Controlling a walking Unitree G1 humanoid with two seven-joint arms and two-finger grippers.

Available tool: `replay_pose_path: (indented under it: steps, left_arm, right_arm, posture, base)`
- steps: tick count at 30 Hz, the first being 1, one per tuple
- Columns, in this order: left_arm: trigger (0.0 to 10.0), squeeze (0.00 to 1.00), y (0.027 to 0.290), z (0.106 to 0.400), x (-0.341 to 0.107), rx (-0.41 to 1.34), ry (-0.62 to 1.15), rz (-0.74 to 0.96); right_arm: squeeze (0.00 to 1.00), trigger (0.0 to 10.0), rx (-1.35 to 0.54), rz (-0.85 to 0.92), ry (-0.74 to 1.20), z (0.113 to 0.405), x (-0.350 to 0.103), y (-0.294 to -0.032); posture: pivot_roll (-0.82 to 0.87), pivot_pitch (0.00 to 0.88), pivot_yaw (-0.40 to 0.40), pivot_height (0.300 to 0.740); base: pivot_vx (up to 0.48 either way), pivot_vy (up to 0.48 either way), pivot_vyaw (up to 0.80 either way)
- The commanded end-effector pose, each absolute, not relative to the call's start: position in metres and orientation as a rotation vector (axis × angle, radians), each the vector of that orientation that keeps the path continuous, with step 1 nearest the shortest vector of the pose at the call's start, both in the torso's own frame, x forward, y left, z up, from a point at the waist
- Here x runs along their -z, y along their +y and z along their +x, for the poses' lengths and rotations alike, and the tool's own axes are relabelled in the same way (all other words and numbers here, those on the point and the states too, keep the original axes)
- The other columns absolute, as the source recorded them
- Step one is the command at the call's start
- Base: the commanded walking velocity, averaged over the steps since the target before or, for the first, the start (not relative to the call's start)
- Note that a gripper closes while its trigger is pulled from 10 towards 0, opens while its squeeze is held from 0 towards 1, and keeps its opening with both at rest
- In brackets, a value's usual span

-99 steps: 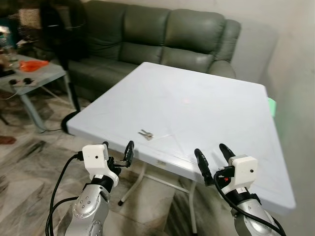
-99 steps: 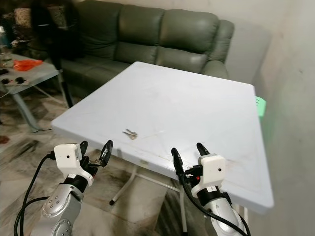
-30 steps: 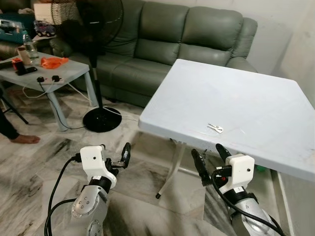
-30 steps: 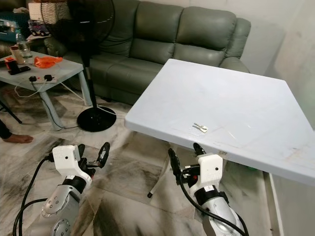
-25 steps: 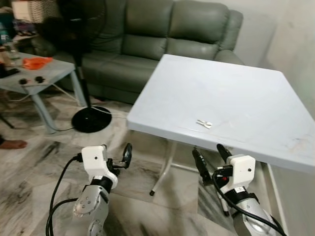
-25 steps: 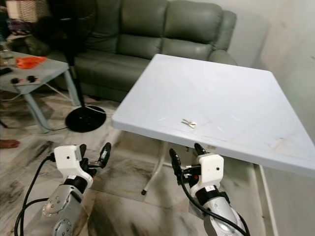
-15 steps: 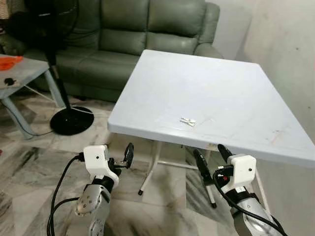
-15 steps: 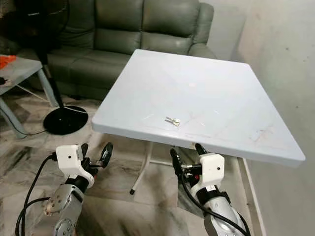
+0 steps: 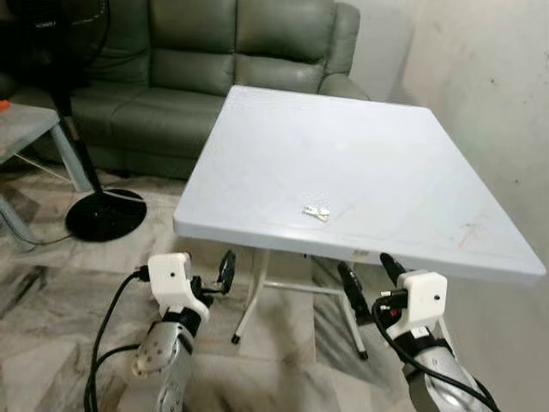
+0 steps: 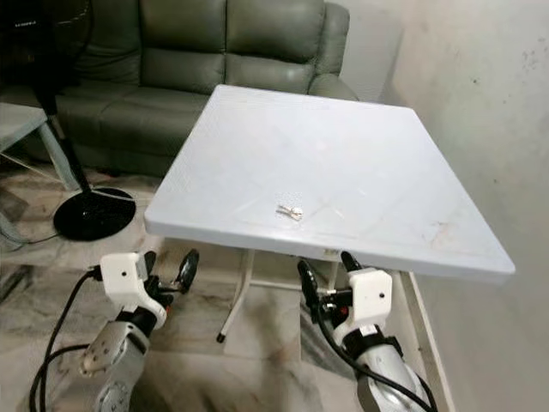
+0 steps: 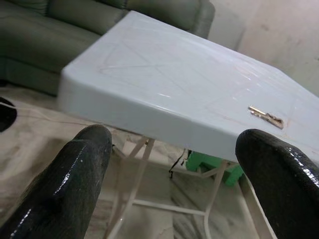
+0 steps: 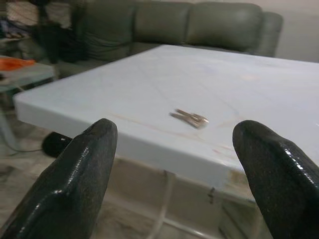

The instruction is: Hang keys on a hook

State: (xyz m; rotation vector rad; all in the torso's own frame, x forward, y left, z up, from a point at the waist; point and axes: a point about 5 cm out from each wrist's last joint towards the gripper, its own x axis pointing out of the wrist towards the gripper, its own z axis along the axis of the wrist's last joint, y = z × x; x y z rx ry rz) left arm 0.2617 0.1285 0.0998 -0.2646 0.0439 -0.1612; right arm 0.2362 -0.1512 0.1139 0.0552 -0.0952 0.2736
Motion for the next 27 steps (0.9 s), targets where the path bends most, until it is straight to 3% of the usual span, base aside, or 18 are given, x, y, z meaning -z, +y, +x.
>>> replay_pose_path:
  steps: [1,27]
  left_arm:
    - [10.0,0.0,0.1277,0.2603,-0.1024,0.172,0.036,-0.261]
    - [10.0,0.0,0.1288,0.2595,-0.1038,0.172,0.031,-0.255]
  right_arm:
    - [0.0,10.0,-0.276,0.055,-0.101,0.2365,-0.1152,-0.152]
    - [0.0,10.0,-0.277,0.054,-0.1,0.2357,-0.1152,-0.1517]
  posture:
    - [0.03,0.0,-0.059,0.74]
    - [0.03,0.006,-0.063,0.74]
  base:
    - [0.0,0.0,0.0]
    - [0.306,0.0,0.0]
